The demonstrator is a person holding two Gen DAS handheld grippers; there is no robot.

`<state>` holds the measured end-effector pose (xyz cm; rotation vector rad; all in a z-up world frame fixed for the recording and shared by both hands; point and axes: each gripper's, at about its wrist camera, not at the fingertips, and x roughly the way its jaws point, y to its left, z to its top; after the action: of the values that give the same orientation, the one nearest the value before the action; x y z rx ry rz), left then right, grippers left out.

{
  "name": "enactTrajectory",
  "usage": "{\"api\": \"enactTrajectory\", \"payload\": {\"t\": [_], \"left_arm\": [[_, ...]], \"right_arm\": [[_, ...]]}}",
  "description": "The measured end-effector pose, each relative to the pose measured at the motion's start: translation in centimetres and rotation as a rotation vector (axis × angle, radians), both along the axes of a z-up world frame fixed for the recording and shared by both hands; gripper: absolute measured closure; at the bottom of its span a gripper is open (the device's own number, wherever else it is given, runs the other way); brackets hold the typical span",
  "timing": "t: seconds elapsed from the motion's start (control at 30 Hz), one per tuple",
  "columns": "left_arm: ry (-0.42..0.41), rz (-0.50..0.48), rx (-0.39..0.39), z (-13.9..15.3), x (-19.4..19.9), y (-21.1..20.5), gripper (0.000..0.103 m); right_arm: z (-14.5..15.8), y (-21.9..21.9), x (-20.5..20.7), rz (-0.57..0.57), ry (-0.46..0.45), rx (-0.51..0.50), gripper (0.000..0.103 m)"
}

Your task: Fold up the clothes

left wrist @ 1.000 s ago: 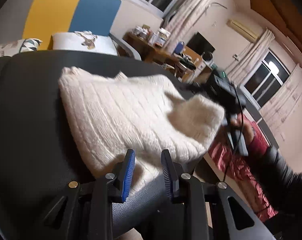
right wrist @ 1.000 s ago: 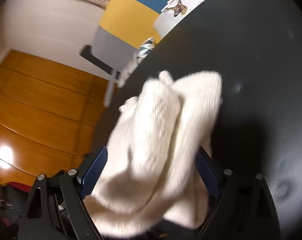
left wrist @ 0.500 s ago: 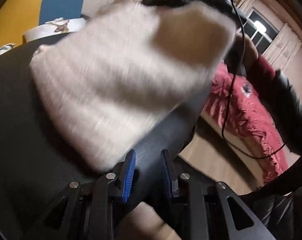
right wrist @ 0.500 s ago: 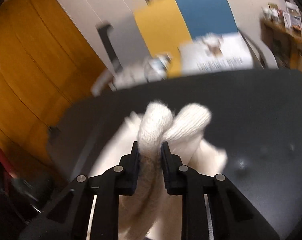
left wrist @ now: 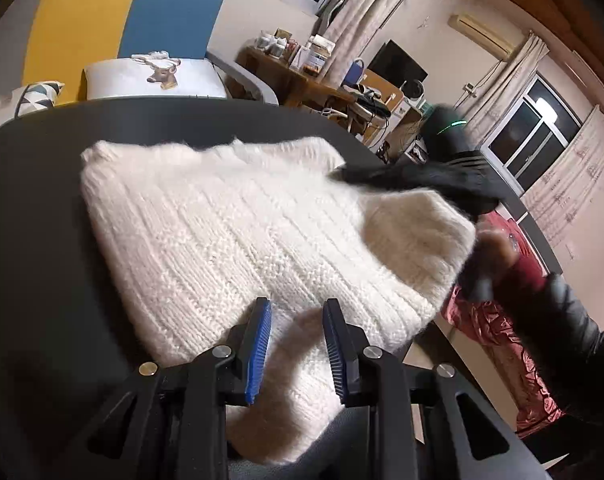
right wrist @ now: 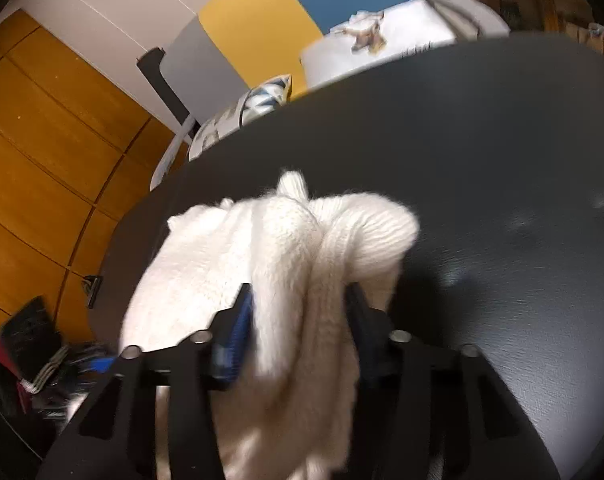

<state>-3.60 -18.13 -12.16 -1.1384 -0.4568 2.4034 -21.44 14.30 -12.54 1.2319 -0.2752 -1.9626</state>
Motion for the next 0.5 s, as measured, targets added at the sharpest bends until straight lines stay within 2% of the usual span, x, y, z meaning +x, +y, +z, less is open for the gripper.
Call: {"api": "enactTrajectory", "payload": {"t": [0.03, 0.07, 0.17, 0.3, 0.37, 0.43, 0.5], "left_arm": [[-0.004, -0.004, 0.006, 0.0, 0.0, 0.1, 0.077], [0.000, 0.001, 0.027, 0.2, 0.1, -0.3, 0.077], [0.033, 0.025, 0.090, 1.1, -0.6, -1.2, 0.076], [0.069, 0.043, 0.101, 2.1, -4.9, -0.6, 0.076], [0.043, 0.029, 0.063, 1.9, -7.2, -0.1, 0.076], [-0.037, 0.002, -0.010, 0.7, -9.6, 0.6, 0.077], [-0.080, -0.052, -0.092, -0.4, -10.7, 1.3, 0.077]], "right_arm": [[1.5, 0.9, 0.9, 0.035, 0.012, -0.026, 0.048], [2.7, 1.5, 1.7, 0.074, 0.019, -0.049, 0.042], [6.1, 2.6, 5.2, 0.236, 0.066, -0.060, 0.032], [7.9, 1.3, 9.3, 0.455, 0.089, -0.028, 0.028], [7.1, -0.3, 9.6, 0.524, 0.066, -0.007, 0.028], [5.5, -1.7, 9.2, 0.568, 0.030, -0.001, 0.028], [3.5, -3.3, 8.6, 0.602, -0.033, -0.009, 0.028]]}}
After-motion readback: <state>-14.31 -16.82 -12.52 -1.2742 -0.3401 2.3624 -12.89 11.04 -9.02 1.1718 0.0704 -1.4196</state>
